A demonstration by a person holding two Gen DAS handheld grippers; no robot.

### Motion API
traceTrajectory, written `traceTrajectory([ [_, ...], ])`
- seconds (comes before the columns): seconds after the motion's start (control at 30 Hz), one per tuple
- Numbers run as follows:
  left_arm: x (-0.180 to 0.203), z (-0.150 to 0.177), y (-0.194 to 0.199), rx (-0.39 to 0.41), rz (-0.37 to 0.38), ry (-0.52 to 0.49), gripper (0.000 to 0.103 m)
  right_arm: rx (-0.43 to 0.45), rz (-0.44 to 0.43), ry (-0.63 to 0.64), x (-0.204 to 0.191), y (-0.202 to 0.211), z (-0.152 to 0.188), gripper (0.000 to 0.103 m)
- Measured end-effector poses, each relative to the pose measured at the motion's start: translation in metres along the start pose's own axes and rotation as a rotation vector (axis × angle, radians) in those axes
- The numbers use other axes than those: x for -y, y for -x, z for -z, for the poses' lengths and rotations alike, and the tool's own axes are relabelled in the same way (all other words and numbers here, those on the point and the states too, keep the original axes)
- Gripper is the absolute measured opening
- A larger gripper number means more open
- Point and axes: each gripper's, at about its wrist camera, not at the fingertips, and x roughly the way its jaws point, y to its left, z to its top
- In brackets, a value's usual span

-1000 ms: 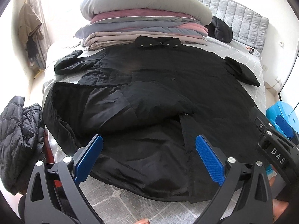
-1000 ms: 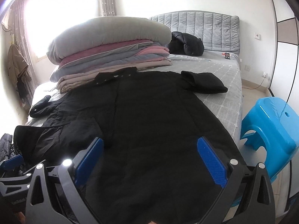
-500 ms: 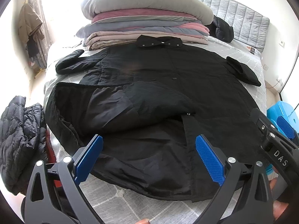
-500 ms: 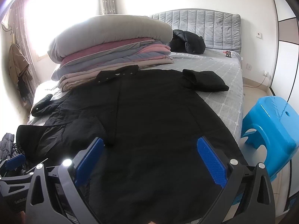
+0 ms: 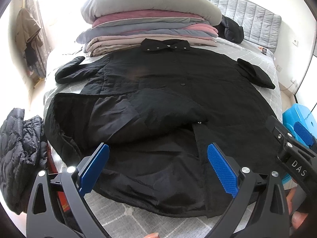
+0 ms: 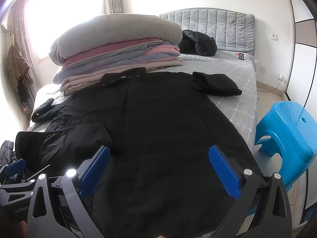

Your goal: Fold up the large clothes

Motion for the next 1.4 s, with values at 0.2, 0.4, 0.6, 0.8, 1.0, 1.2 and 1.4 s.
traceTrajectory([
  [0.2,0.0,-0.002,-0.01,-0.009,0.028,-0.014,0.096,-0.004,0.007,0.012,-0.004,-0.002,0.001,0.097],
  [0.4,-0.002,0.0,-0.015,-0.041,0.06,0.01,0.096,-0.012,0.015,0.023,-0.007,-0.004,0.002,0.097],
  [0.6,-0.005,0.001,-0.012,-0.032,0.063,0.023,0.096,-0.011,0.022,0.026,-0.008,-0.004,0.002,0.097],
  [0.8,-0.008,0.001,-0.012,-0.034,0.063,0.036,0.096,-0.007,0.024,0.027,-0.008,-0.004,0.002,0.097],
  [1.0,-0.008,0.003,-0.01,-0.033,0.069,0.033,0.096,0.009,0.034,0.043,-0.01,-0.001,0.002,0.097],
  [1.2,-0.005,0.003,-0.007,-0.022,0.065,0.024,0.096,0.035,0.045,0.06,-0.012,0.005,0.002,0.097],
  [1.4,-0.003,0.004,-0.003,-0.01,0.062,0.018,0.096,0.053,0.05,0.075,-0.016,0.009,0.002,0.097],
])
